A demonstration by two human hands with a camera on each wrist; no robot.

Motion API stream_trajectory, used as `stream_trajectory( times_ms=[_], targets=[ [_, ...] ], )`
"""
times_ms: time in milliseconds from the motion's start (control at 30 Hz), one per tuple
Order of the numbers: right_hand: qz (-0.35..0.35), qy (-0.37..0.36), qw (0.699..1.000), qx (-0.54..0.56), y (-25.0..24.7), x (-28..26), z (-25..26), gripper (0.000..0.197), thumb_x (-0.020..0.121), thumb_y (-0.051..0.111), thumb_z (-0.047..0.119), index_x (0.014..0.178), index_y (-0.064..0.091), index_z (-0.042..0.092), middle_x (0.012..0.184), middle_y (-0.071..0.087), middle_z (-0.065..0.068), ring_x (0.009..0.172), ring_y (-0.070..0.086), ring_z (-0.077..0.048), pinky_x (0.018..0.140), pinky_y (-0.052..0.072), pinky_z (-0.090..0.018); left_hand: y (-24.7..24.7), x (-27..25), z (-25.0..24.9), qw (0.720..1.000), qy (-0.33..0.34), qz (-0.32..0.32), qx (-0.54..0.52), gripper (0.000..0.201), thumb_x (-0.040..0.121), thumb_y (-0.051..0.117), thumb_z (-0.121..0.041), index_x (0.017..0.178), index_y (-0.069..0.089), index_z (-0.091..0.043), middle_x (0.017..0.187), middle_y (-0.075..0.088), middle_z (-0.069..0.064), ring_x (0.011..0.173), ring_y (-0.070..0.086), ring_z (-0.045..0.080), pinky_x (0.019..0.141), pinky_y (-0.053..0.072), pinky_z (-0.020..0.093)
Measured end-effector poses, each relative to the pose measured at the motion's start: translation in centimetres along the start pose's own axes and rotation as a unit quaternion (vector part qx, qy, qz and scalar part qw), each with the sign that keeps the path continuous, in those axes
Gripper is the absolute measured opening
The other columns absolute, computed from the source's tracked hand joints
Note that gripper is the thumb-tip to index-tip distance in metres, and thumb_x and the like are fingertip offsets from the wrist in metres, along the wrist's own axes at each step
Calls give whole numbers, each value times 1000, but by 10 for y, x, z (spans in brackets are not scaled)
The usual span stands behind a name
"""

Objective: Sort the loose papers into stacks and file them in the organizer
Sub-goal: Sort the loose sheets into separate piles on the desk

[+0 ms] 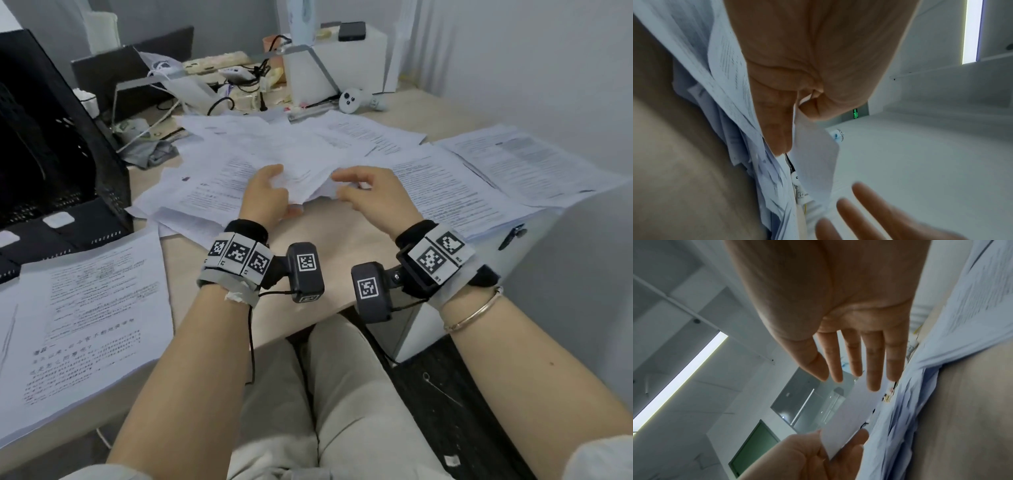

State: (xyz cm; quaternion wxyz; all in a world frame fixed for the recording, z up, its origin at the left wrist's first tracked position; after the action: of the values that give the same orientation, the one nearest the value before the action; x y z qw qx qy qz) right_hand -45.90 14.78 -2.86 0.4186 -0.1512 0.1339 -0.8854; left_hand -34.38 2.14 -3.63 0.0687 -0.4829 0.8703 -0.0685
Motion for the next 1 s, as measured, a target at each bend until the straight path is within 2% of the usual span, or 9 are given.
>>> stream_trajectory(
  times_ms=[133,200,367,500,667,733,800,867,1000],
  targets=[
    [-72,56,993,-71,-36,-6,-27,27,85,59,19,110,67,18,121,62,3,110,53,-11,99,40,-28,13,5,-1,996,56,-42,51,66,78,29,17,135,47,-13,126,41,0,122,47,27,94,50,46],
    [-73,107,976,-175,-49,-8,-45,35,83,58,29,118,63,23,129,57,4,125,47,-19,109,31,-39,22,6,-4,994,71,-51,59,68,76,28,16,131,50,-16,123,42,-3,125,45,26,100,46,46],
    [4,204,913,-353,-54,-18,-77,58,85,50,48,140,41,31,155,23,-1,144,10,-34,112,-1,-62,41,4,-11,993,70,-55,74,66,75,28,18,125,55,-16,128,49,2,114,52,21,93,51,36],
    [34,219,889,-400,-47,-26,-94,62,84,47,51,142,34,31,157,14,-5,144,1,-36,110,-4,-64,51,0,-13,992,80,-48,80,66,77,26,20,128,51,-13,125,47,-2,107,44,8,80,45,3],
    [36,223,896,-381,-50,-28,-98,68,86,46,56,147,25,35,160,5,-2,146,-4,-33,112,-8,-58,39,9,-9,993,54,-98,40,66,78,26,12,127,50,-24,121,42,-7,116,50,21,91,53,41],
    [37,226,899,-374,-52,-28,-97,67,86,46,54,147,25,35,160,4,-3,146,-5,-32,113,-8,-58,35,10,-11,992,38,-113,33,64,82,25,9,130,46,-27,124,38,-8,119,49,27,78,58,46],
    [35,225,900,-373,-53,-28,-97,67,86,46,53,147,25,35,160,4,-3,146,-5,-32,114,-8,-58,31,11,-13,991,38,-129,27,61,87,24,10,135,42,-24,136,36,-3,122,44,23,60,58,23],
    [32,227,901,-369,-53,-29,-97,66,86,46,52,147,26,35,160,4,-3,146,-5,-31,114,-8,-57,29,8,-17,987,53,-144,36,59,88,24,13,138,39,-15,144,34,3,124,38,16,60,41,-6],
    [17,232,905,-357,-52,-29,-94,66,84,49,53,145,32,33,158,12,-3,146,-1,-32,114,-8,-57,28,0,-22,985,65,-153,42,58,90,23,15,140,36,-11,147,33,7,127,33,14,60,23,-14]
  ],
)
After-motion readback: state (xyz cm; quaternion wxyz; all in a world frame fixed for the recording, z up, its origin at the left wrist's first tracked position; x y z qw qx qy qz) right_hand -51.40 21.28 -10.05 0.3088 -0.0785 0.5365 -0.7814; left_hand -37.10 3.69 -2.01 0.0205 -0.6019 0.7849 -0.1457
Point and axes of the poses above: each hand's wrist, its own x-axis towards the middle knuckle, its own y-axis out of the palm, z = x × y, the point moved 3 cm from there along x, towards the middle knuckle
